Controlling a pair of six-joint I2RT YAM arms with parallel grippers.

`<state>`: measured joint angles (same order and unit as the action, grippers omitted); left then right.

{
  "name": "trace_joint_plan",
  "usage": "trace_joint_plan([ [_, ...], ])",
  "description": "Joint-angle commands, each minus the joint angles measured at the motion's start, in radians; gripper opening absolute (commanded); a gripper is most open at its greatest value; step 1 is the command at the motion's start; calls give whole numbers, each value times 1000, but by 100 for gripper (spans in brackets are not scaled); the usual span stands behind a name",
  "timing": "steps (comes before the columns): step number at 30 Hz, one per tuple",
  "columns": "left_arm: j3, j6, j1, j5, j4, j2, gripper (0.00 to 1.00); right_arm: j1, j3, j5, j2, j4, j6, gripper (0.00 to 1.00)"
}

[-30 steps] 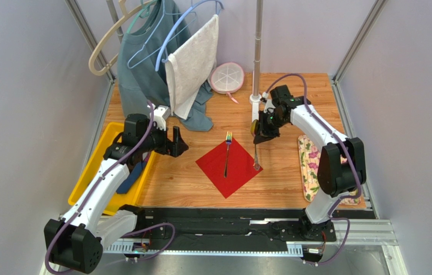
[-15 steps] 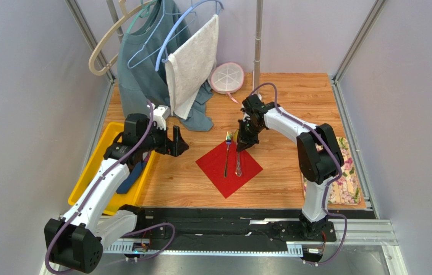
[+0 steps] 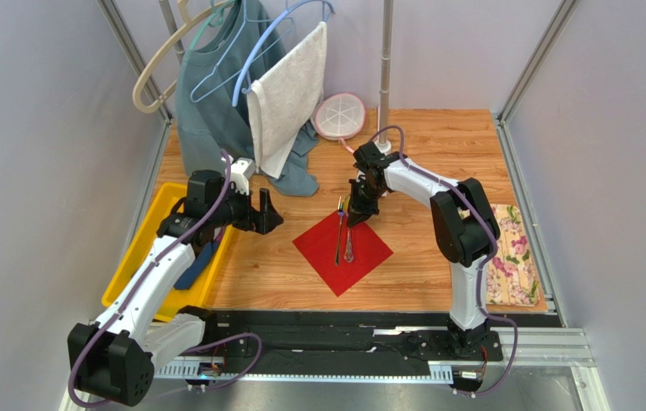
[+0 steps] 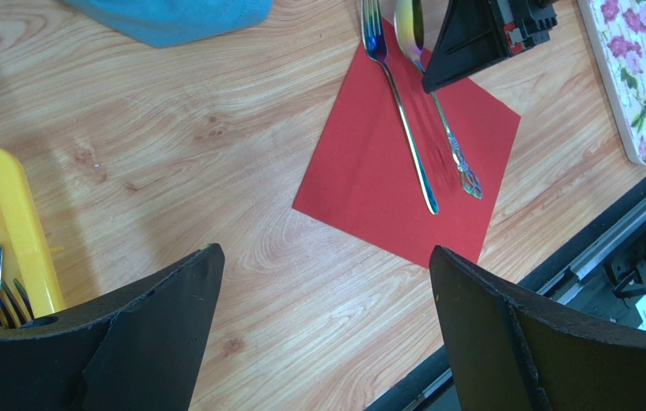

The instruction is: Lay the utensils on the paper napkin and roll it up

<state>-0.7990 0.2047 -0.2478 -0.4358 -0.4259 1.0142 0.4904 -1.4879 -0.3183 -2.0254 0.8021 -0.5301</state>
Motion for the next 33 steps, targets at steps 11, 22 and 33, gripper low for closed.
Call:
trace_joint_plan([
  [11, 11, 16, 4, -18, 39, -2, 99, 22, -67, 18, -61, -12, -36, 11],
  [22, 3, 13, 4, -26, 35, 3, 99, 20, -77, 18, -49, 0, -42, 31],
  [33, -42, -307, -1, -358, -20, -78, 99, 13, 9, -157, 183, 45, 189, 46],
])
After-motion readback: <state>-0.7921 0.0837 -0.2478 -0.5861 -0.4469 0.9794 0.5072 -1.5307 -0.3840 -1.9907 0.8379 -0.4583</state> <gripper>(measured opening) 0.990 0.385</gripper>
